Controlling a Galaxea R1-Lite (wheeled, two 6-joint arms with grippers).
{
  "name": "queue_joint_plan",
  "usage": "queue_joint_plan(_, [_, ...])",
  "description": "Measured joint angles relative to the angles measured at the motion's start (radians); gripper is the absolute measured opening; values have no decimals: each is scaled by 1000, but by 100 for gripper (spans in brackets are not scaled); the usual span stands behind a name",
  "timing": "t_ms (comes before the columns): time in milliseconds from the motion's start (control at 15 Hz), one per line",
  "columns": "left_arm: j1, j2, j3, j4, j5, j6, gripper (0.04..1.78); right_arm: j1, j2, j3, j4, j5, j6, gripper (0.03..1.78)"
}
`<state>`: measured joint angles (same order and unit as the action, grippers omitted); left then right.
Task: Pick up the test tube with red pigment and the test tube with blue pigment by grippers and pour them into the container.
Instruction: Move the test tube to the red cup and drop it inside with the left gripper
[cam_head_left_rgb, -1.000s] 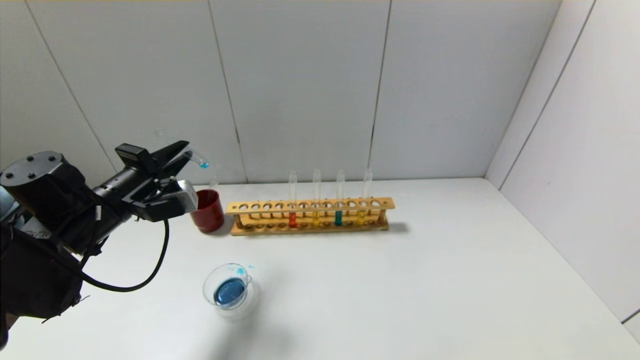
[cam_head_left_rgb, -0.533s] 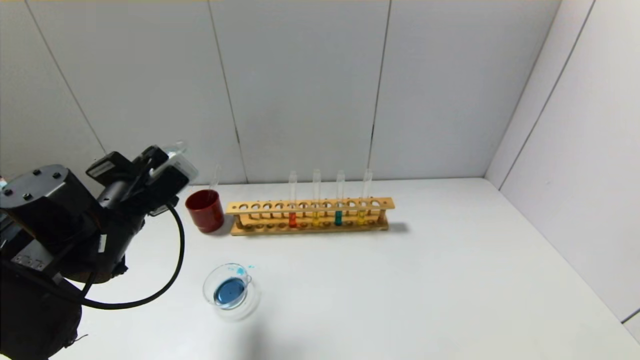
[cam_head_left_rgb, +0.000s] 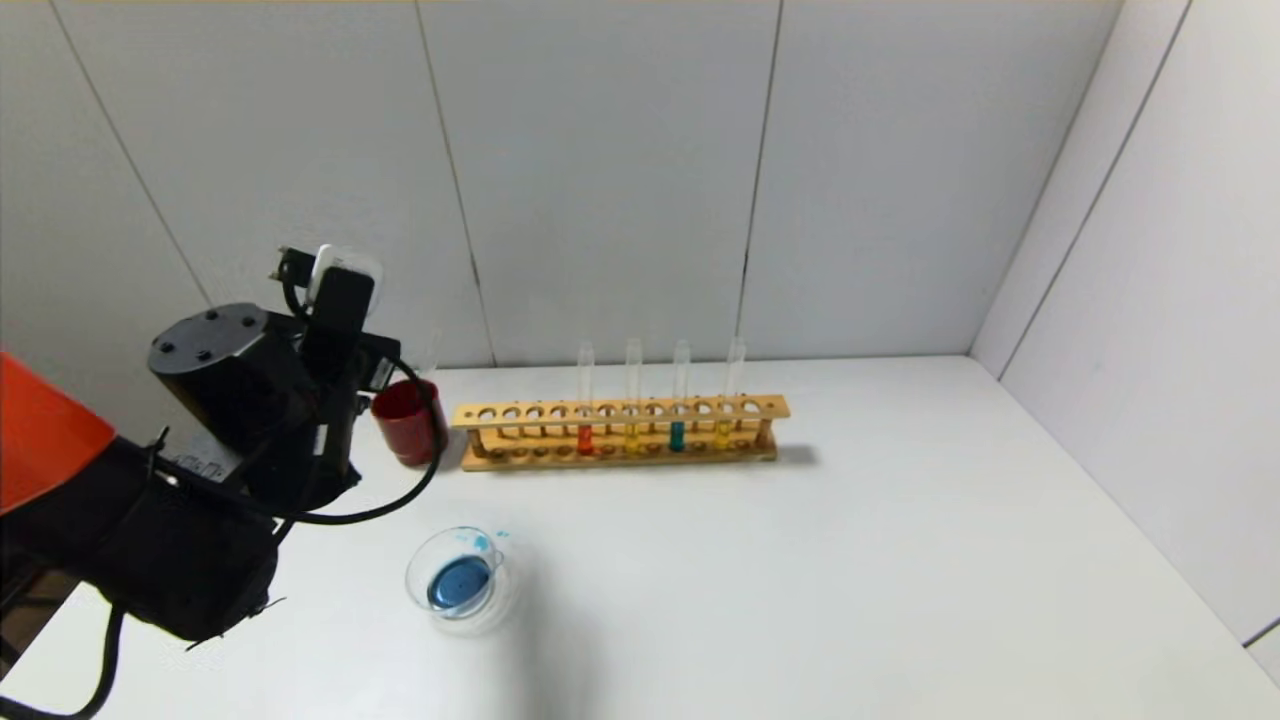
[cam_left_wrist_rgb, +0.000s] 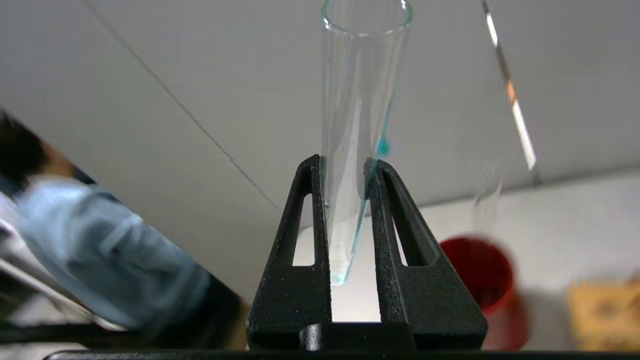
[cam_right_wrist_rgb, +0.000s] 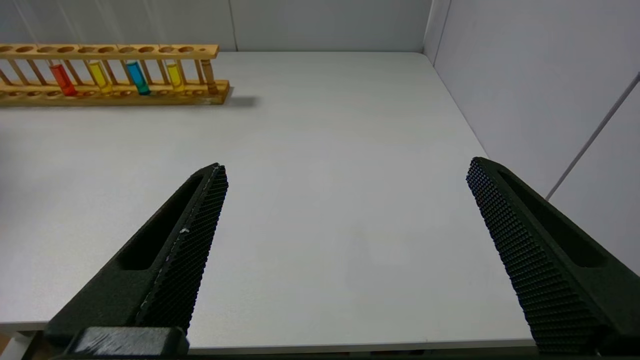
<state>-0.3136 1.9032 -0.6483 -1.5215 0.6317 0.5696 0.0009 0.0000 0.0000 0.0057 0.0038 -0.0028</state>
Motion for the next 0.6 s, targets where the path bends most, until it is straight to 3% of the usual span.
queue_joint_plan(200, [-24,68,-70,0,120,-166,30,1,0,0,0,0,0,175])
queue_joint_plan(600, [-23,154,-100,0,202,-240,30,0,0,0,0,0,0,175])
